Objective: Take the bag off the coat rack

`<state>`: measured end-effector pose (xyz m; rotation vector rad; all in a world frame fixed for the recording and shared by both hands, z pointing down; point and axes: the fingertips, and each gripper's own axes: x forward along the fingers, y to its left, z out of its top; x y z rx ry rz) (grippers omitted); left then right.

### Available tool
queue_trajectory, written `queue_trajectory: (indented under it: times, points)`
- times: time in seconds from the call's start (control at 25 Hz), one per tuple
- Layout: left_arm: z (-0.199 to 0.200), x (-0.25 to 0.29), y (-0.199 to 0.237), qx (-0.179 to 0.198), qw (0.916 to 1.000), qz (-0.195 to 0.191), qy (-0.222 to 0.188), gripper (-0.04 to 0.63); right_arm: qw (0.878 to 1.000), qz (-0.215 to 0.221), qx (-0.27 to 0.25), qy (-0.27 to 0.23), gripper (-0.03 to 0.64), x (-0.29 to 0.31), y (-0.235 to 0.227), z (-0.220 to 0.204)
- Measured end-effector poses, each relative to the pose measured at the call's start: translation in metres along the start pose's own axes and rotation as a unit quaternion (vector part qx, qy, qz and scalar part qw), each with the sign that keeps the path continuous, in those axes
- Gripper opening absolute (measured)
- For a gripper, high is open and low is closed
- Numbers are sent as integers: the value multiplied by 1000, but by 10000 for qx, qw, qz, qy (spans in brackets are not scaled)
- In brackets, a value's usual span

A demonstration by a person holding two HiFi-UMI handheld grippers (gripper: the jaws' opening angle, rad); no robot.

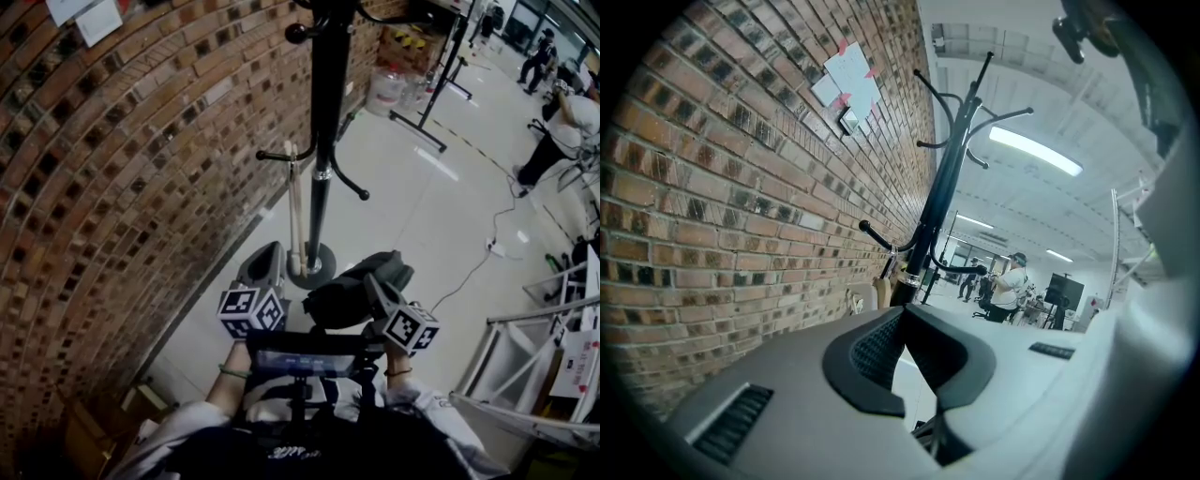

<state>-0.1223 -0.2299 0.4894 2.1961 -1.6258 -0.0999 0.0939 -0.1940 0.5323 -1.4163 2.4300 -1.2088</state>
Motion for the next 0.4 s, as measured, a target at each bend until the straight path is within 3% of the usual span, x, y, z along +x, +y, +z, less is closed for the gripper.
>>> queue_trajectory:
  times: [0.4]
  points:
    - [-2, 2, -1, -6, 10000, -7, 24, 9, 10000, -27, 21, 31, 31, 1, -3, -1]
